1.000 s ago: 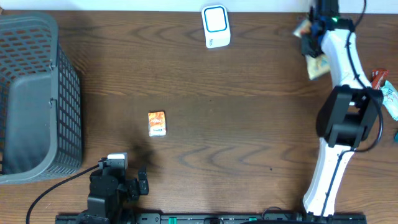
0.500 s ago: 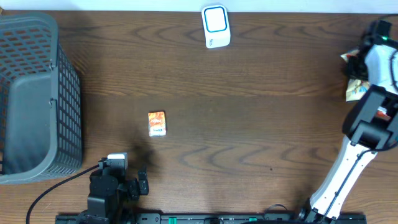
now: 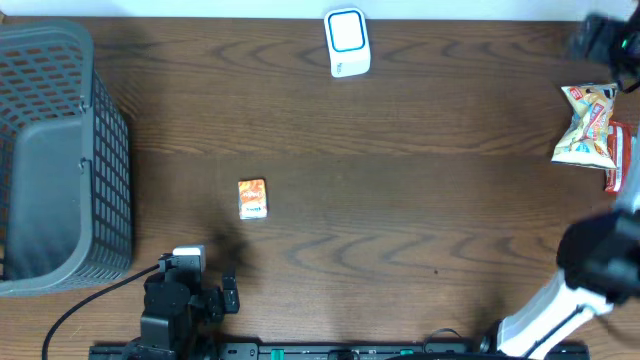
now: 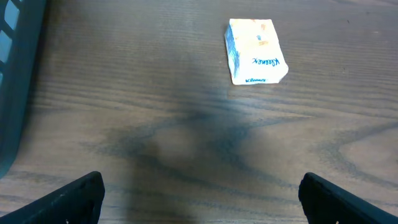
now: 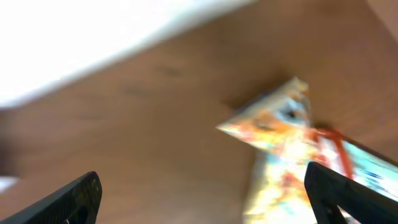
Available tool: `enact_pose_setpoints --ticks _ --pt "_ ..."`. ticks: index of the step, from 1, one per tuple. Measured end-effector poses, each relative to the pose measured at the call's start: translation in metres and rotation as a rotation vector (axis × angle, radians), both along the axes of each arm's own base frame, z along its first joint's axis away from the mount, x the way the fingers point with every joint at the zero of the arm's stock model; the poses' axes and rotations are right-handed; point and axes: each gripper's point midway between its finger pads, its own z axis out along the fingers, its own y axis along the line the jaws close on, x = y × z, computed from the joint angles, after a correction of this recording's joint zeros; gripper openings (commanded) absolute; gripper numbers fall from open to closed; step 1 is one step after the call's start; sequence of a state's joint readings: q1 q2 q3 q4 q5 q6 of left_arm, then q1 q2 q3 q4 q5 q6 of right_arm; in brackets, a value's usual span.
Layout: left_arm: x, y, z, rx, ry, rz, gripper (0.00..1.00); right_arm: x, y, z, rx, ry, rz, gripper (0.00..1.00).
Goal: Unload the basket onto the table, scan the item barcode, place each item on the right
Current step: 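Reach the right gripper to the small orange Kleenex tissue pack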
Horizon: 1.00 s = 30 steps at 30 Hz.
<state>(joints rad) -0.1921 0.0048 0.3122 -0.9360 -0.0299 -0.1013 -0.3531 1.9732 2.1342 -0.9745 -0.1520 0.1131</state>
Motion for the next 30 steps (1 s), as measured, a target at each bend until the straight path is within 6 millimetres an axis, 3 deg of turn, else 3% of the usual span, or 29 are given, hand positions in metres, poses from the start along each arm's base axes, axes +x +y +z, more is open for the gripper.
enact_pose_setpoints --ticks 3,6,8,13,22,25,26,27,30 --pt "0.000 0.000 0.000 0.000 0.000 0.000 1.00 -0.014 0.065 0.054 0.095 -0.101 0.114 0.99" --pt "0.000 0.000 0.000 0.000 0.000 0.000 1.00 -0.026 0.134 0.066 0.231 -0.083 0.211 0.99" --pt "0.000 0.000 0.000 0.000 0.000 0.000 1.00 -0.033 0.176 0.053 0.336 0.001 0.240 0.99" --pt "0.000 0.000 0.000 0.000 0.000 0.000 1.00 -0.063 0.274 -0.004 0.524 0.312 0.240 0.99" --pt "0.000 0.000 0.000 0.000 0.000 0.000 1.00 -0.123 0.432 -0.073 0.494 0.618 0.433 0.99" --pt "0.000 0.000 0.000 0.000 0.000 0.000 1.00 -0.145 0.471 -0.105 0.452 0.706 0.493 0.48" --pt "0.000 0.000 0.000 0.000 0.000 0.000 1.00 -0.152 0.482 -0.117 0.438 0.733 0.508 0.22" --pt "0.000 0.000 0.000 0.000 0.000 0.000 1.00 -0.158 0.493 -0.133 0.421 0.767 0.520 0.05" --pt "0.000 0.000 0.000 0.000 0.000 0.000 1.00 -0.174 0.510 -0.170 0.377 0.852 0.529 0.01"
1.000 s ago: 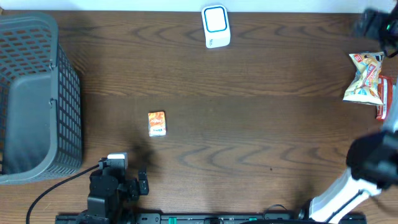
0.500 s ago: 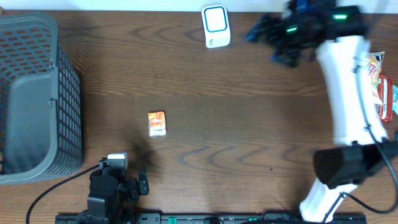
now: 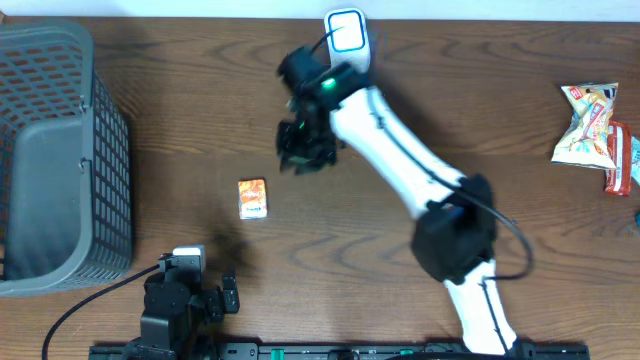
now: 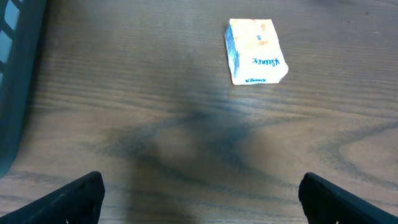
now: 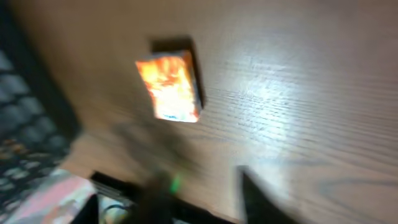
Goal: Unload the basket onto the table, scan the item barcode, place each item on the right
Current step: 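Reach the right gripper to the small orange Kleenex tissue pack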
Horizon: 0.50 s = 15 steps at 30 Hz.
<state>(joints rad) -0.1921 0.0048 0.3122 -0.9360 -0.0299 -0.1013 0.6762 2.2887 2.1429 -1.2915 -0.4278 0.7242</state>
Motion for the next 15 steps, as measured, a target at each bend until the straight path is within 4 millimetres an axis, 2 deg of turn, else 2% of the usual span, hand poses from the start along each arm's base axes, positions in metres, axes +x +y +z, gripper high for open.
enact_pose_setpoints --ticks 4,7,15 --pt "0.000 0.000 0.000 0.000 0.000 0.000 1.00 -0.017 0.012 -0.042 -0.058 0.070 0.043 0.01" --pt "0.000 0.000 0.000 0.000 0.000 0.000 1.00 -0.029 0.019 -0.058 -0.066 0.096 0.093 0.01" --pt "0.000 0.000 0.000 0.000 0.000 0.000 1.00 -0.029 0.042 -0.057 0.009 0.008 0.198 0.01"
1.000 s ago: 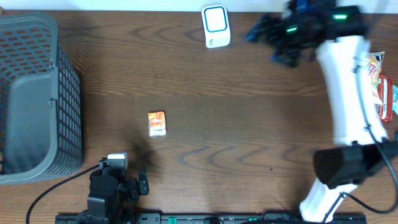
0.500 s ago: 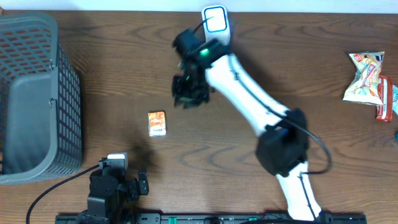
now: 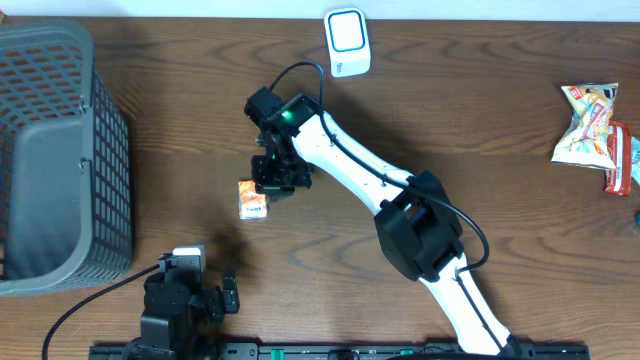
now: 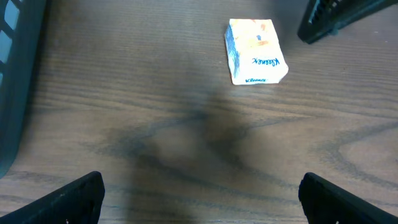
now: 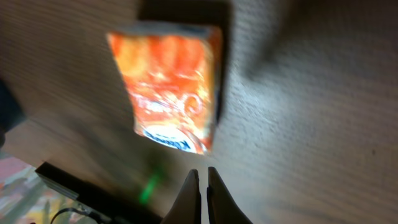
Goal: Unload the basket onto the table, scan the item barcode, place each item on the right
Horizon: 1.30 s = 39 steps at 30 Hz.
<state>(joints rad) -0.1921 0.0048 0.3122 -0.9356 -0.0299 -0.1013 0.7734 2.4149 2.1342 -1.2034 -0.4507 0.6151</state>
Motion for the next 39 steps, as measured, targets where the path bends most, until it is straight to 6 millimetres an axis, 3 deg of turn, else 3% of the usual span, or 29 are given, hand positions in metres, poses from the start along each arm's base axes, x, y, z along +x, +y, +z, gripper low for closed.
enact_pose_setpoints --ticks 4,8,12,21,24,26,35,39 --pt "0.000 0.000 0.000 0.000 0.000 0.000 1.00 0.008 0.008 -0.002 0.010 -0.079 0.028 0.01" --pt "0.000 0.000 0.000 0.000 0.000 0.000 1.00 0.017 0.028 0.000 0.061 -0.186 0.087 0.08" --pt "0.000 0.000 0.000 0.000 0.000 0.000 1.00 0.017 0.041 0.001 0.076 -0.257 0.135 0.02" --pt "0.000 0.000 0.000 0.000 0.000 0.000 1.00 0.014 0.034 -0.008 -0.012 -0.285 0.128 0.07" --pt "0.000 0.000 0.000 0.000 0.000 0.000 1.00 0.012 0.033 -0.023 -0.038 -0.271 0.132 0.07" --pt "0.000 0.000 0.000 0.000 0.000 0.000 1.00 0.009 0.033 -0.035 -0.053 -0.256 0.139 0.01" --pt "0.000 0.000 0.000 0.000 0.000 0.000 1.00 0.011 0.032 -0.036 -0.057 -0.263 0.163 0.01" --pt "0.000 0.000 0.000 0.000 0.000 0.000 1.00 0.014 0.020 -0.033 -0.095 -0.269 0.170 0.01"
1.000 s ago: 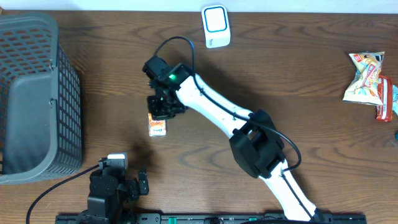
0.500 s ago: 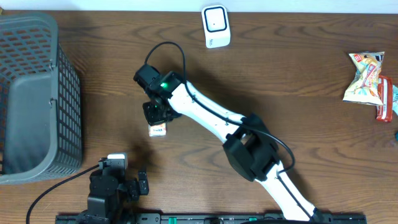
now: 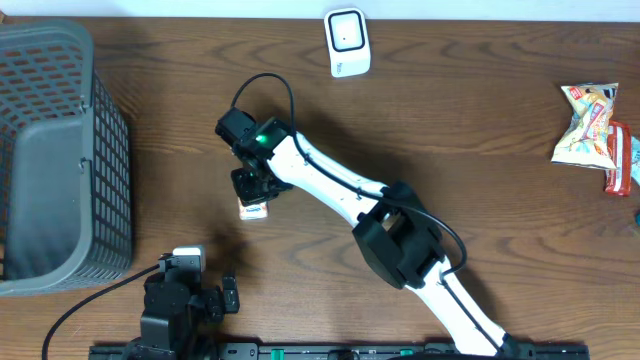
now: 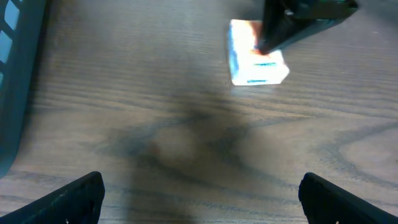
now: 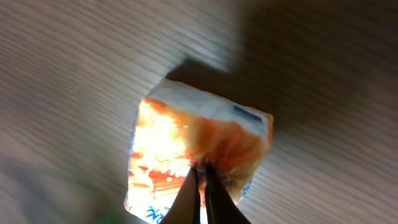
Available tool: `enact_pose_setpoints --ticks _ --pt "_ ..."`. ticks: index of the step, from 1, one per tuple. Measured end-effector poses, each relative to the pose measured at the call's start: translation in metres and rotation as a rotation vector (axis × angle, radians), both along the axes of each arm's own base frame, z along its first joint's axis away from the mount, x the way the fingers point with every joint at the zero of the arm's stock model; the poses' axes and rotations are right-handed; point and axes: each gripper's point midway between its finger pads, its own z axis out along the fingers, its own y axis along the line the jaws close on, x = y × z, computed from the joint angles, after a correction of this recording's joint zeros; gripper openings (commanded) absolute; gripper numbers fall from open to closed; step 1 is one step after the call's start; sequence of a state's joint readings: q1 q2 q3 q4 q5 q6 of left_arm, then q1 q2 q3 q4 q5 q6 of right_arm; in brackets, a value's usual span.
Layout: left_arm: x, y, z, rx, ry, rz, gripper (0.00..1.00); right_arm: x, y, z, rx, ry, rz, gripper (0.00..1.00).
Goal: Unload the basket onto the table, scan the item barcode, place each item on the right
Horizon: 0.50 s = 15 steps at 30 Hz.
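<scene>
A small orange and white tissue pack lies flat on the wooden table left of centre, also seen in the left wrist view and the right wrist view. My right gripper is down on it, fingers shut together, their tips touching the pack's top wrapper. Whether they pinch the wrapper I cannot tell. The white barcode scanner stands at the back edge. My left gripper rests open near the front edge, short of the pack, with nothing between its fingers.
A grey mesh basket fills the left side of the table. A snack bag and a red packet lie at the far right. The right arm stretches diagonally across the middle of the table.
My right gripper has moved from just beside the pack's far edge to directly onto it, the shut fingertips now touching its top. The pack and the left gripper have not moved.
My right gripper was at the far right by the snack bags. Then it was over the middle of the table, near the scanner. Then it hung shut close to the tissue pack, and now its tips touch the pack. The left arm stayed still throughout.
</scene>
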<state>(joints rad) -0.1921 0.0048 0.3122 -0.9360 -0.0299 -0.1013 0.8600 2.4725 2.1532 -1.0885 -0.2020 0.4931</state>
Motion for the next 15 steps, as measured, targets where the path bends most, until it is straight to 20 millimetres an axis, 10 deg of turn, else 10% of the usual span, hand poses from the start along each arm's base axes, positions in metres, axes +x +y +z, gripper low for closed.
enact_pose_setpoints --ticks 10,15 --pt "0.000 0.000 0.000 0.000 0.000 0.000 1.00 0.043 -0.031 0.078 0.026 -0.195 -0.058 0.19" --pt "0.000 0.000 0.000 0.000 0.000 0.000 1.00 0.032 -0.015 0.091 0.053 -0.230 -0.018 0.01"
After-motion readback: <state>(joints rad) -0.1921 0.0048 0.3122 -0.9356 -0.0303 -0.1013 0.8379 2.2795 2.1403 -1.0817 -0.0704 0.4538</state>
